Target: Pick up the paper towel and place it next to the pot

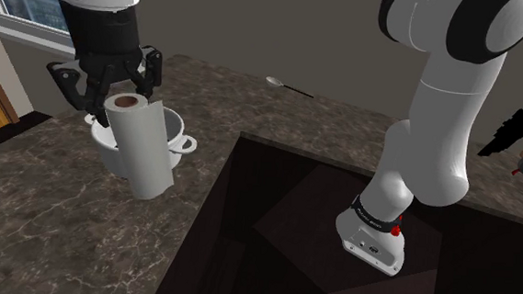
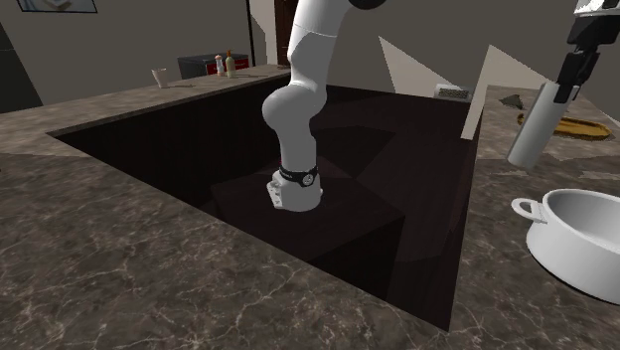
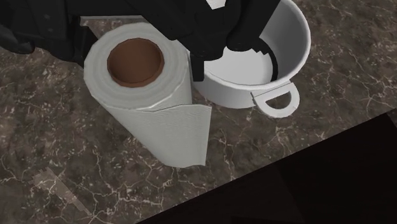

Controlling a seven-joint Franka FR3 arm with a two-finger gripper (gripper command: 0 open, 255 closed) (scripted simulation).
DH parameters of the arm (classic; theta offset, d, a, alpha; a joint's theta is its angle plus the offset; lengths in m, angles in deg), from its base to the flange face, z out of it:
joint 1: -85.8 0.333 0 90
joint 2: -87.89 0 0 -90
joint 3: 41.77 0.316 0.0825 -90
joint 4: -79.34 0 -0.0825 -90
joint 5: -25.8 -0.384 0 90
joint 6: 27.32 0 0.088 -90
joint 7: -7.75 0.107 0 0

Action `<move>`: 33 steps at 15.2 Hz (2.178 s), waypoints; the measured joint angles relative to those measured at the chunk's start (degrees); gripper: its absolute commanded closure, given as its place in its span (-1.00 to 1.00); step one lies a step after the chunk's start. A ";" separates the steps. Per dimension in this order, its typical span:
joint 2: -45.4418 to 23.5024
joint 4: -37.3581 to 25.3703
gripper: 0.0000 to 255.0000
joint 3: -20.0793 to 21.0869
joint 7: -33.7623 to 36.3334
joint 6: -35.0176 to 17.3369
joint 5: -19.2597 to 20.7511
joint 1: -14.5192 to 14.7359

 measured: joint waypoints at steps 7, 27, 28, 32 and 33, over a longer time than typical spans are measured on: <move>0.39 5.77 1.00 -0.08 0.54 -5.35 0.02 -0.33; -1.81 15.48 1.00 -0.60 2.08 -17.08 1.32 -0.58; -1.81 15.49 1.00 -0.60 2.08 -17.09 1.32 -0.58; -1.81 15.50 -1.00 -0.60 2.08 -17.11 1.32 -0.58; -1.81 15.50 -1.00 -0.60 2.08 -17.11 1.32 -0.58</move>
